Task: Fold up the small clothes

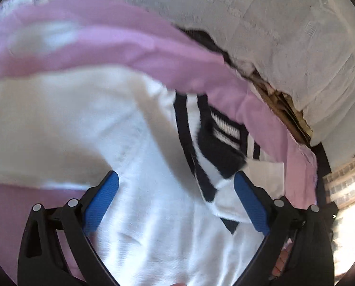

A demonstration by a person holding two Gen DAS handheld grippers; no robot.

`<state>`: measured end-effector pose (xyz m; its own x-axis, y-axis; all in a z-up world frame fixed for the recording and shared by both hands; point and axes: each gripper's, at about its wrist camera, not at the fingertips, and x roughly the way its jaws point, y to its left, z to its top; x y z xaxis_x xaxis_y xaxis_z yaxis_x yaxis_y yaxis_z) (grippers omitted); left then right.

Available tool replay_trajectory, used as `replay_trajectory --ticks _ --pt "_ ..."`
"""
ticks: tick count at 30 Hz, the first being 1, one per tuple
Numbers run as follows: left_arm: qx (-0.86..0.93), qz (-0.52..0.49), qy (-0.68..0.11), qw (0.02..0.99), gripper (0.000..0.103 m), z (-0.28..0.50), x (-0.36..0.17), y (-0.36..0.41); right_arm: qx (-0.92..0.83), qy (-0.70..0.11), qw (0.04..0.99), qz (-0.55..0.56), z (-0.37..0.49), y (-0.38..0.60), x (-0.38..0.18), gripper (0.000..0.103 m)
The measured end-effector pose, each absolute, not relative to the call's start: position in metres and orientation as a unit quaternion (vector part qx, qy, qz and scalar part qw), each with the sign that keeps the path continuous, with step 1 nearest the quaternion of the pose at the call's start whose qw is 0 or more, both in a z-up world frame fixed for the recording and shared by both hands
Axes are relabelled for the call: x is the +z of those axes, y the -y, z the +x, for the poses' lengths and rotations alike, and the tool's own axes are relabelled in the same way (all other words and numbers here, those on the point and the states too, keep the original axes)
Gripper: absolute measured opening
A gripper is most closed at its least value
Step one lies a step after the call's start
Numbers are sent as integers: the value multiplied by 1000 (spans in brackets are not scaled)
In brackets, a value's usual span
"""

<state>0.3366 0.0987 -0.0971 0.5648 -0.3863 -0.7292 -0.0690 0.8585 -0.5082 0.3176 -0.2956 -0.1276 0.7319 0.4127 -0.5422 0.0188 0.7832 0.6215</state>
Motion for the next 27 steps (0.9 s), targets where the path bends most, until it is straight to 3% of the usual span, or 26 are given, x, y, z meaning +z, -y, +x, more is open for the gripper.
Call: replay_trajectory --ticks 9,18,20,22,24,27 --pt "-90 -226 -463 853 95 333 -114 -70 113 -335 881 315 314 296 -123 35" --pt "-61 -267 -433 859 94 329 -113 -77 102 -320 879 338 315 309 -123 34" --pt "-39 -257 -423 868 81 338 -112 -74 97 -313 882 339 314 312 -121 34" --pt "-6 -242 -420 875 46 344 -113 -74 92 -308 886 333 314 314 -116 34" --pt "5 -246 -420 874 22 345 -116 -82 83 -303 890 330 314 317 -112 31" --pt "2 -280 -415 866 15 341 -118 -99 67 -295 896 324 319 326 -101 25"
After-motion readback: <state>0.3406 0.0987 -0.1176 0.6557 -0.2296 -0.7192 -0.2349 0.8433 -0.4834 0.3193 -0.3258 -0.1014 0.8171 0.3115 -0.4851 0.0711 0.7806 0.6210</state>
